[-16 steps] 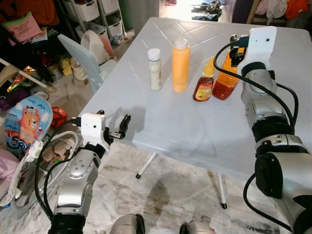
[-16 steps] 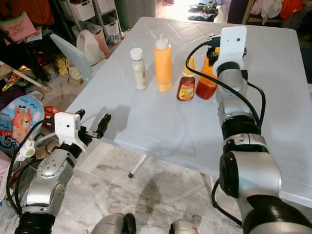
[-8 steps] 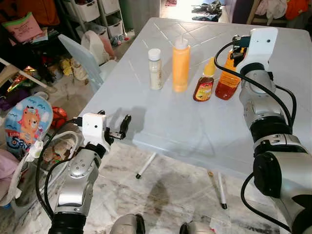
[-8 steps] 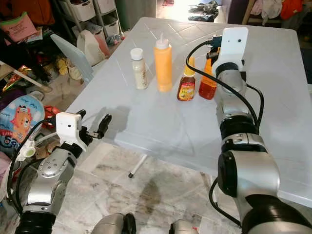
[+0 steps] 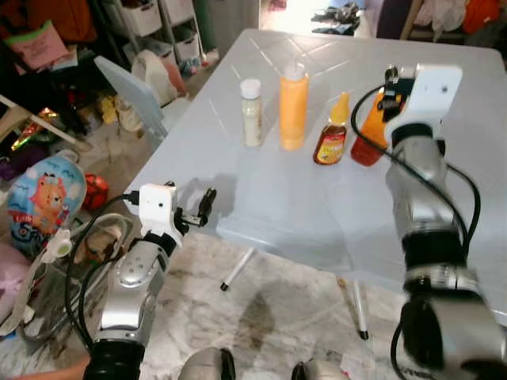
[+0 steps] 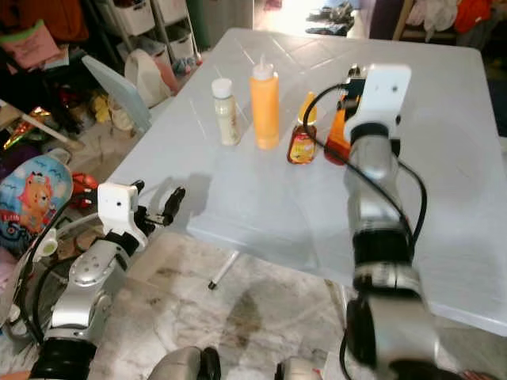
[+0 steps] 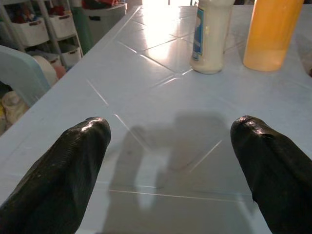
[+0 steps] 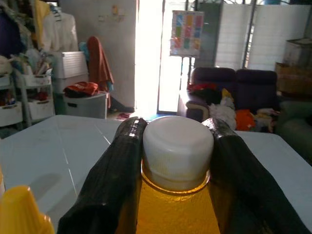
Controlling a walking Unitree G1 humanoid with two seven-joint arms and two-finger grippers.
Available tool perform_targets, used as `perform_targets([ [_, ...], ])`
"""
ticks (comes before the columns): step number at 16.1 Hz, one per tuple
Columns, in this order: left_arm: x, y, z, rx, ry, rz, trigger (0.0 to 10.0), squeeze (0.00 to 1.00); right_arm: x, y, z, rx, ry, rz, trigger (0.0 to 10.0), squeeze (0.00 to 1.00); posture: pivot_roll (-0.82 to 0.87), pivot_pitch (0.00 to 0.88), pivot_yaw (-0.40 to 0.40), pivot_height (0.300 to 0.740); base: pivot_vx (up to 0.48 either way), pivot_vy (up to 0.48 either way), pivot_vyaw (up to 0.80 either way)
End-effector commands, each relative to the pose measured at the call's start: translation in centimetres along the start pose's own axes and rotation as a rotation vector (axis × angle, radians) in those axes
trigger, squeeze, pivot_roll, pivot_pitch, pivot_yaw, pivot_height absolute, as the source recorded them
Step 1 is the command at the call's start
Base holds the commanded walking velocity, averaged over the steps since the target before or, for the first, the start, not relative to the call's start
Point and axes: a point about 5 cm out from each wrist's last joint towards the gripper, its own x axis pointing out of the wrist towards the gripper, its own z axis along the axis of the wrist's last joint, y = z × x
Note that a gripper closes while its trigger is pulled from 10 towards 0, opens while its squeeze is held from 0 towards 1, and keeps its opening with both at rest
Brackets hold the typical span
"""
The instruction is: Restocking fridge
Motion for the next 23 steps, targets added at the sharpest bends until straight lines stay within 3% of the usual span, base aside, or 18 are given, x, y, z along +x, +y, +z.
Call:
perform_targets([
  [1,0.0,0.2,-0.2,0.005,0.008,-0.002,10.0,0.0,-0.5,0.3,-0.6,-0.007,0.042,0.001,0.0,0.0,-0.02,0.039,0.066,0.74,0.0,0.0,0.0],
  [2,0.1,0.0,-0.4,-0.002,0.013,-0.015,10.0,0.0,-2.1,0.0,-1.2,-0.001,0.094,-0.036,0.0,0.0,-0.03,0.021,0.067,0.74,0.0,0.0,0.0],
  [3,0.3,-0.1,-0.4,-0.005,0.014,-0.019,10.0,0.0,-2.7,-0.2,-1.4,0.003,0.12,-0.052,2.7,0.0,-0.04,0.015,0.067,0.74,0.0,0.0,0.0],
  [4,0.3,-0.2,-0.4,-0.006,0.013,-0.021,10.0,0.0,-3.0,-0.4,-1.5,-0.012,0.131,-0.062,2.7,0.0,-0.04,0.011,0.067,0.74,0.0,0.0,0.0],
  [5,0.5,-0.3,-0.5,-0.008,0.011,-0.024,10.0,0.0,-3.3,-0.3,-0.9,0.003,0.132,-0.07,9.6,0.0,-0.04,0.0,0.068,0.74,0.0,0.0,0.0],
  [11,0.5,-0.4,-0.9,-0.003,0.01,-0.019,10.0,0.0,-3.7,1.4,0.3,0.03,0.119,-0.019,10.0,0.0,-0.04,0.0,0.072,0.74,0.0,0.0,0.0],
  [12,0.5,-0.4,-1.0,-0.002,0.01,-0.019,10.0,0.0,-3.7,1.8,0.2,-0.011,0.12,-0.022,10.0,0.0,-0.05,0.0,0.073,0.74,0.0,0.0,0.0],
  [14,1.0,-0.4,-0.8,-0.004,0.005,-0.011,10.0,0.0,-4.5,2.9,0.2,-0.006,0.053,0.101,10.0,0.0,-0.05,0.0,0.07,0.74,0.0,0.0,0.0],
  [16,1.7,-0.2,-0.7,-0.001,0.042,0.036,10.0,0.0,-5.2,2.6,-0.4,-0.013,0.078,0.1,10.0,0.0,-0.05,0.0,0.065,0.74,0.0,0.0,0.0],
  [17,2.0,-0.1,-0.7,0.001,0.051,0.061,10.0,0.0,-5.8,2.7,-0.8,0.074,0.098,0.148,10.0,0.0,-0.05,0.0,0.06,0.74,0.0,0.0,0.0],
  [19,2.5,0.6,-0.2,-0.015,0.035,0.11,10.0,0.0,-6.9,1.6,-2.3,0.052,0.139,0.1,10.0,0.0,-0.06,0.0,0.054,0.74,0.0,0.0,0.0],
  [23,3.2,1.0,0.4,0.001,0.001,0.141,10.0,0.0,-7.4,1.1,-2.2,0.033,0.122,0.068,10.0,0.0,-0.07,0.0,0.049,0.74,0.0,0.0,0.0],
])
